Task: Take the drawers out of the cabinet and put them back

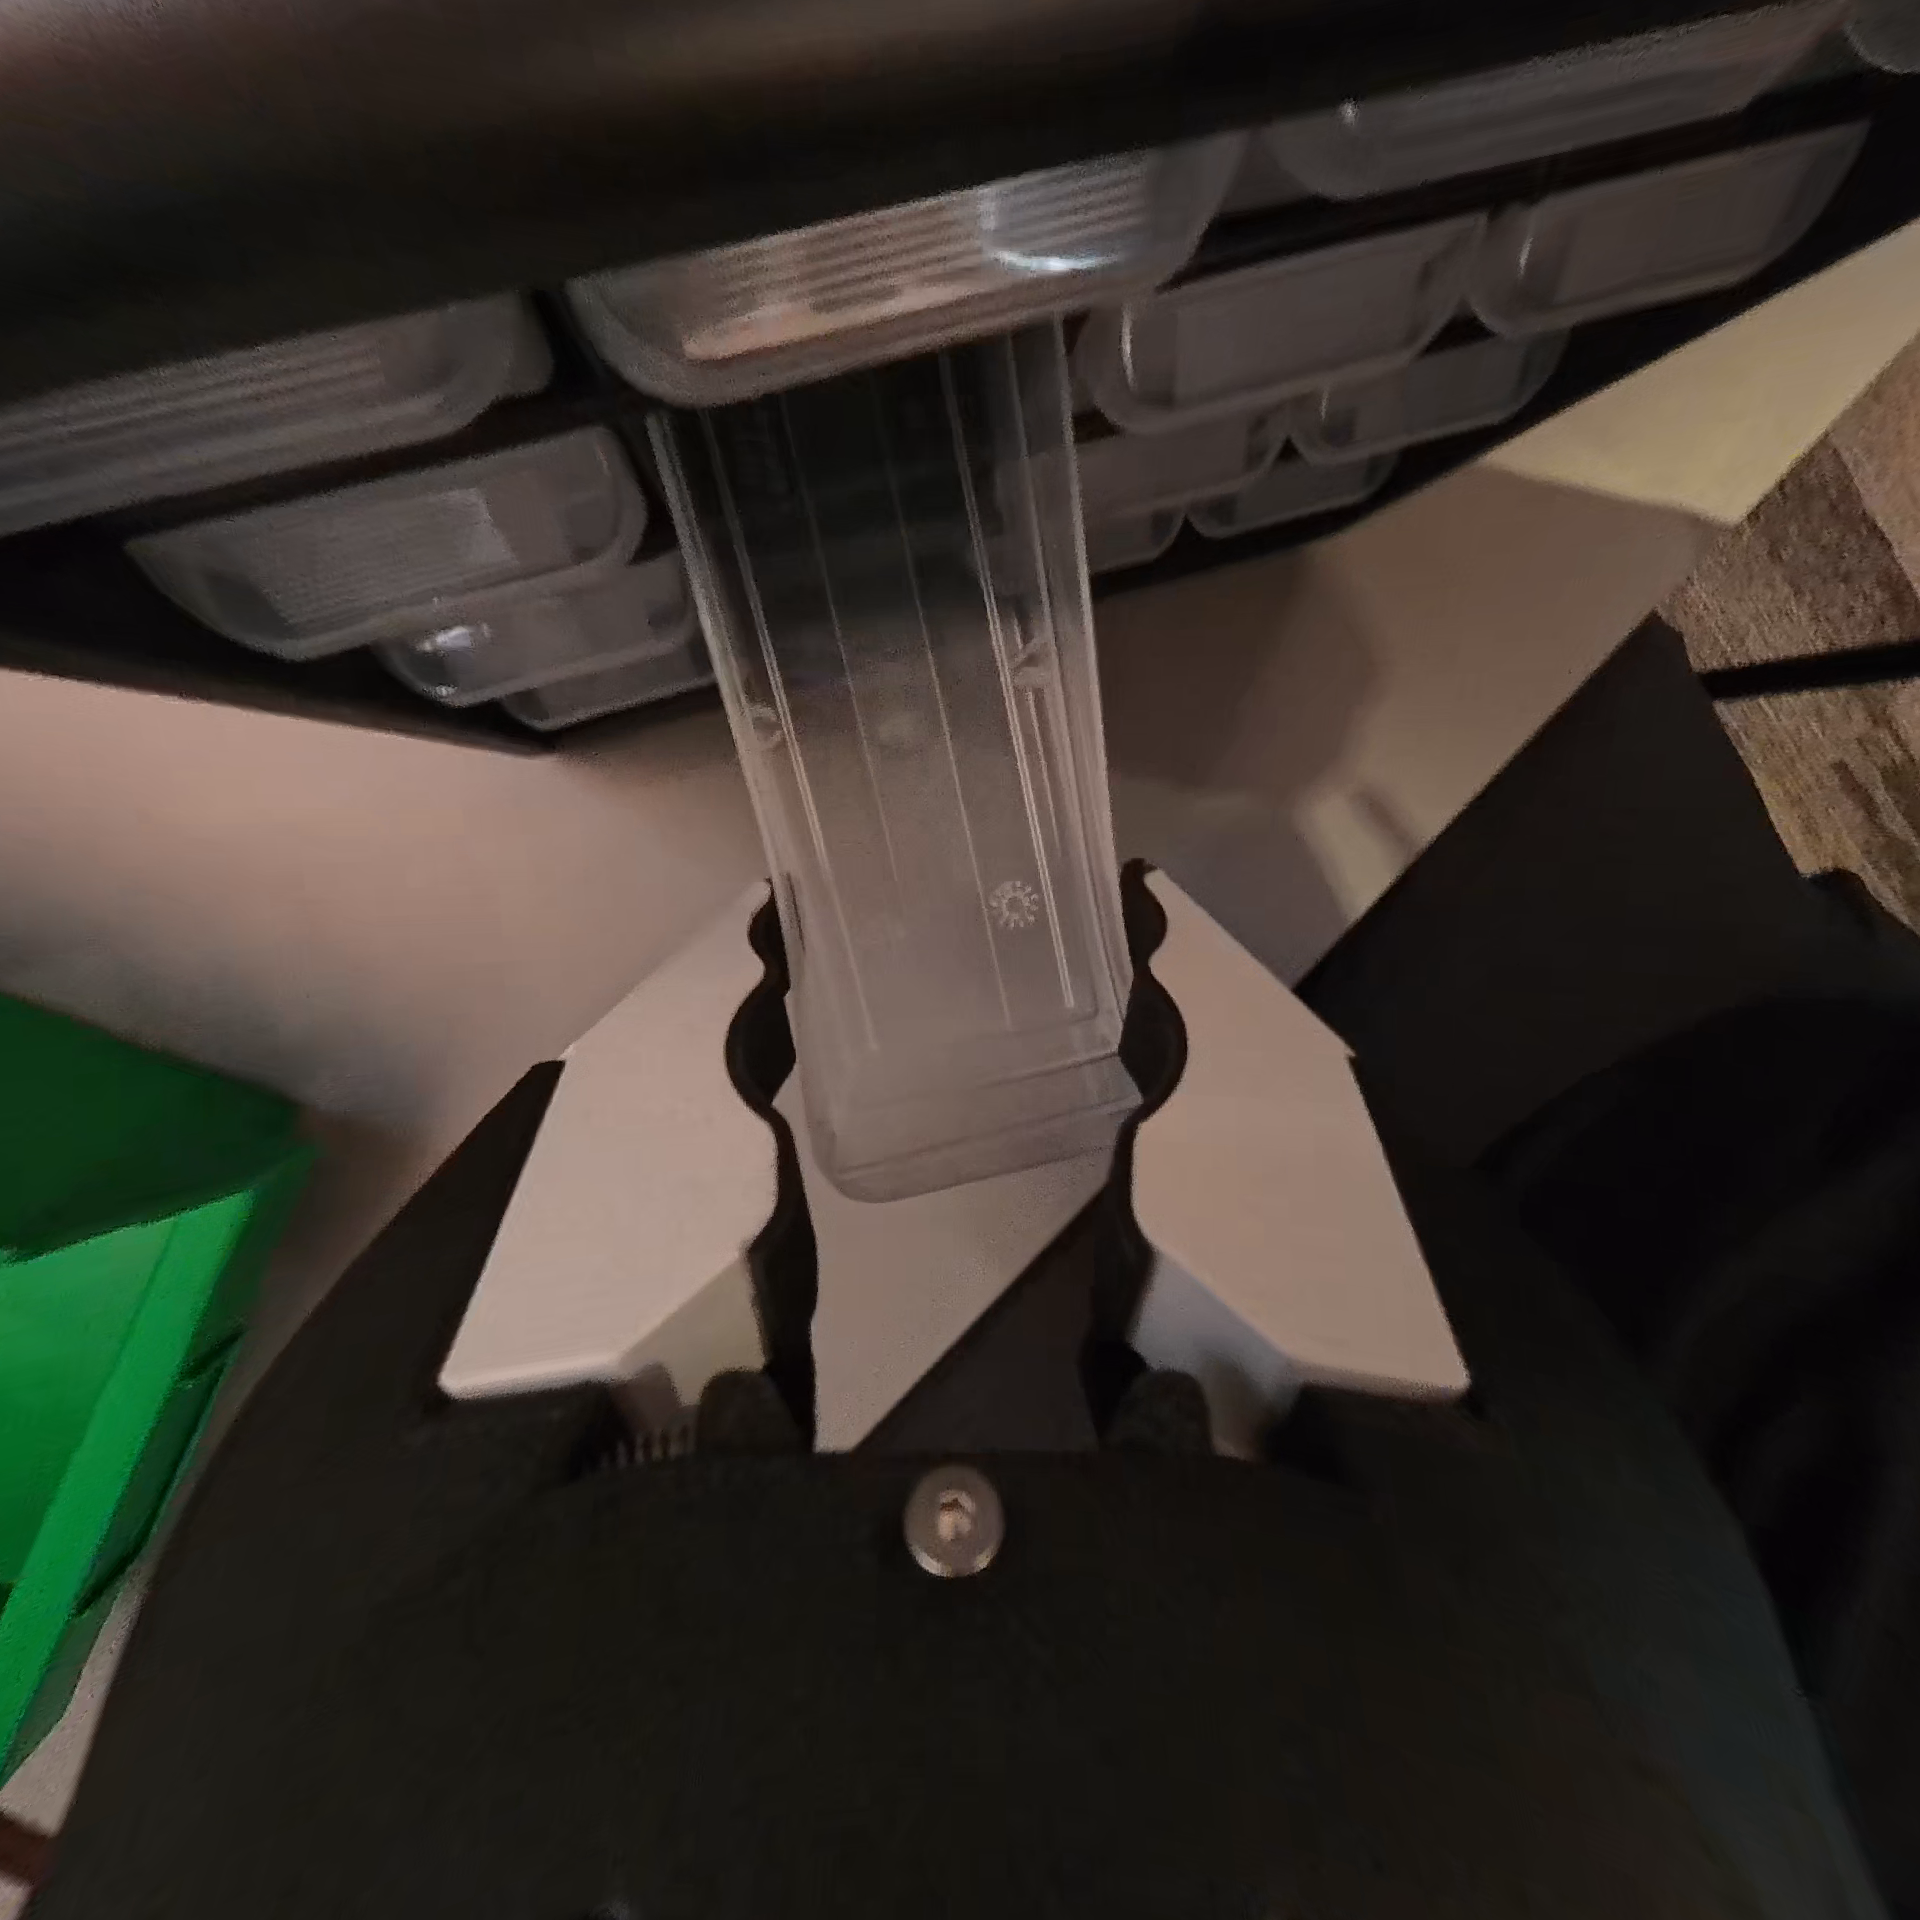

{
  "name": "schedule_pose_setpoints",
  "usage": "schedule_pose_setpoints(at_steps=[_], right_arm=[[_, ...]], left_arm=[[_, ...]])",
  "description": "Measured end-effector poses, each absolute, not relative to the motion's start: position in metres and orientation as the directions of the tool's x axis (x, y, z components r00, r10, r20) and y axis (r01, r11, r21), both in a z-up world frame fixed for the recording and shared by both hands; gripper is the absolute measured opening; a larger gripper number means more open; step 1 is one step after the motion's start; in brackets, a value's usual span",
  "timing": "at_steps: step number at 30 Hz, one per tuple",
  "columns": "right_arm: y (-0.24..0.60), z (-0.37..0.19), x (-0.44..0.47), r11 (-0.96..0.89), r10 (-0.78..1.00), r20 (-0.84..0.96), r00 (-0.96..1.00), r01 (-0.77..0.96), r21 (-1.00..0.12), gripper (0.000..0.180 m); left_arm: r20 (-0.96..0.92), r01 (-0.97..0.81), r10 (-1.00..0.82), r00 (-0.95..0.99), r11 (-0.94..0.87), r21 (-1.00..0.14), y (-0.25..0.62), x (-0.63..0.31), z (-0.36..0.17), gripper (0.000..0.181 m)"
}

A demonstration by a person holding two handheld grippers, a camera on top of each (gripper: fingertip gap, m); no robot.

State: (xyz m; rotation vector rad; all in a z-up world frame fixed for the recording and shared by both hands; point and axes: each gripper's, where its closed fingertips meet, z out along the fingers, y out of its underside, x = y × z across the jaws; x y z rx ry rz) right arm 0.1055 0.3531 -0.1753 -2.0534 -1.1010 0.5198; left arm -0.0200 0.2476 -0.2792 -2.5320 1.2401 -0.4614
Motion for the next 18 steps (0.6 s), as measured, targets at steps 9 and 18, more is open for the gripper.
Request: schedule_pose_setpoints(at_steps=[9, 18], right_arm=[[0.353, -0.175, 0.105, -0.358, 0.836, -0.008, 0.548, 0.536, -0.765, 0.085], [0.353, -0.175, 0.105, -0.358, 0.837, -0.008, 0.548, 0.536, -0.765, 0.085]], left_arm=[[0.062, -0.637, -0.833, 0.550, -0.466, -0.614, 0.255, -0.010, -0.272, 0.076], [0.080, -0.592, -0.837, 0.542, -0.448, -0.670, 0.230, -0.032, -0.277, 0.065]])
